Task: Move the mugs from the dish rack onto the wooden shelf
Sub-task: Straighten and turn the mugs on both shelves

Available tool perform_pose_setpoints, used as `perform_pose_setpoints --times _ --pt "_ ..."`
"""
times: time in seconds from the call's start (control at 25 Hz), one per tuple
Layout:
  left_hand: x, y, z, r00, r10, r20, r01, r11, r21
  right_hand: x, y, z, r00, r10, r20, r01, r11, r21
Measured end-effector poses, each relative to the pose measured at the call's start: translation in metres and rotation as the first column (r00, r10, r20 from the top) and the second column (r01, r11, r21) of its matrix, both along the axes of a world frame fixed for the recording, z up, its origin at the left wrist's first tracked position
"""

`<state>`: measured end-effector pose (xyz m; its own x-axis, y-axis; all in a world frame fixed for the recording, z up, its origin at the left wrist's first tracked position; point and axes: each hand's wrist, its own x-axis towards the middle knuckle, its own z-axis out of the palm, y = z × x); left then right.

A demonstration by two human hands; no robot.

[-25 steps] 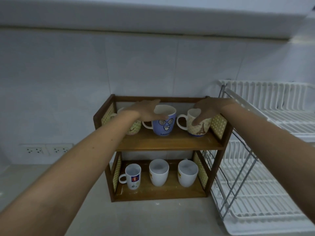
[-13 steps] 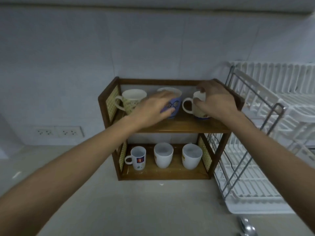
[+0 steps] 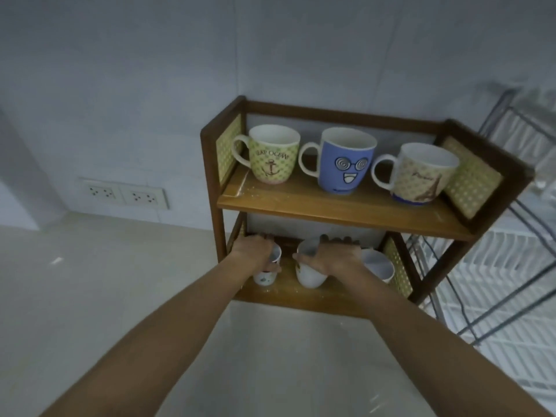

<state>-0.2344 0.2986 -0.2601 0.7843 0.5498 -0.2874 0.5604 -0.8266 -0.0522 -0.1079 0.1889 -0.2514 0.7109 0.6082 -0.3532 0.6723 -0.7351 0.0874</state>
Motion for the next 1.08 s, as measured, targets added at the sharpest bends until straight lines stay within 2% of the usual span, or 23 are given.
perform_pose_setpoints --times 0.12,0.2,0.32,0.44,0.64,0.72,0.84,0.92,1.0,1.08 --pt "0.006 0.008 -0.006 0.999 0.033 0.028 -0.032 0.999 -0.021 0.002 0.016 -0.013 0.999 0.049 0.008 -0.049 0.999 -0.002" --pt "0.007 0.015 -0.007 0.999 0.018 0.038 -0.017 1.000 -0.020 0.014 0.018 -0.012 0.985 0.167 -0.044 -0.166 0.986 0.026" --pt "0.007 0.020 -0.009 0.999 0.002 0.040 -0.001 1.000 -0.018 0.025 0.015 -0.002 0.916 0.374 -0.147 -0.375 0.927 0.022" --pt "0.010 0.024 -0.010 0.997 -0.009 0.079 0.013 0.999 -0.044 0.035 0.014 0.003 0.841 0.507 -0.188 -0.513 0.858 0.020" --pt "0.007 0.025 -0.014 0.992 -0.023 0.122 0.027 0.999 -0.026 0.043 0.002 -0.002 0.753 0.612 -0.241 -0.590 0.791 0.164" --pt "0.007 0.023 -0.015 0.994 -0.016 0.105 0.019 0.999 -0.034 0.046 -0.003 -0.006 0.767 0.585 -0.262 -0.558 0.811 0.175" --pt "0.013 0.010 -0.017 0.981 -0.050 0.185 0.061 0.997 -0.054 0.072 -0.016 0.003 0.913 0.301 -0.275 -0.242 0.943 0.228" --pt "0.028 -0.008 -0.021 0.959 -0.077 0.271 0.098 0.993 -0.063 0.098 -0.032 0.012 0.967 0.119 -0.227 -0.106 0.992 0.070" --pt "0.047 -0.026 -0.027 0.957 -0.062 0.282 0.082 0.995 -0.061 0.111 -0.049 0.015 0.972 0.090 -0.219 -0.124 0.981 -0.150" --pt "0.063 -0.037 -0.034 0.965 -0.031 0.259 0.041 0.999 -0.033 0.113 -0.062 0.005 0.973 0.113 -0.200 -0.152 0.970 -0.190"
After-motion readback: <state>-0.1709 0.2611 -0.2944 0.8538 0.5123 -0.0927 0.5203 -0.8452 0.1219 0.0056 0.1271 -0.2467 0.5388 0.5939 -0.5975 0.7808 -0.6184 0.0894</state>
